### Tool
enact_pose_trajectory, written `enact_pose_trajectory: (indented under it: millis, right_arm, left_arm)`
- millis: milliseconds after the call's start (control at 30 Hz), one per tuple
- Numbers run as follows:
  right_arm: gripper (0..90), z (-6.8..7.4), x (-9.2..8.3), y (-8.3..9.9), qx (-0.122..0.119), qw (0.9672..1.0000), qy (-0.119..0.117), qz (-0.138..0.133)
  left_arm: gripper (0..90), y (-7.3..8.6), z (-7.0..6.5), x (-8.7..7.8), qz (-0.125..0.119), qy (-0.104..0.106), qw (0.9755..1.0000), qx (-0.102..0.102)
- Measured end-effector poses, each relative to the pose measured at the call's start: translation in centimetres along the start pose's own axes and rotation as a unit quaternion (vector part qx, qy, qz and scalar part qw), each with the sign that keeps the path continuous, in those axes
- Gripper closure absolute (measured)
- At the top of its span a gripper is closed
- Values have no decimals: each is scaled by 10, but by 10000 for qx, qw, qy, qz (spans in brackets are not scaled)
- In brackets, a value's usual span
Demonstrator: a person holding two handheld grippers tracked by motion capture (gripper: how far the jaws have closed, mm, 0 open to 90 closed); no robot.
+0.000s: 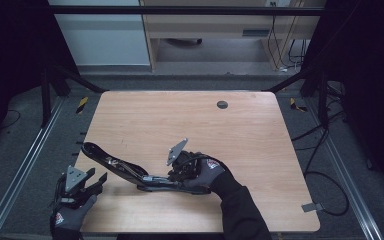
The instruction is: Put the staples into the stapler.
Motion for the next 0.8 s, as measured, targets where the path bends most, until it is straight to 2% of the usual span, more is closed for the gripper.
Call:
enact_pose_trajectory:
  millis: [333,800]
  right_arm:
    - [785,2,-2,-2,-20,9999,-45,-113]
    - [786,1,-1,0,-5,10000,-74,-32]
  left_arm:
    - [497,0,0,0,-3,-5,10000,6]
    - [496,0,0,0,-8,-8,10000,13]
Point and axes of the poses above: each handheld gripper's, and its own axes: x roughly forward along the jaws, y roughly out of its underside, z roughly to its left, the point moved 4 cm from there along x, roughly forward along the jaws, and after that the axes turned 9 degrees about -z, right-handed, at the moved point
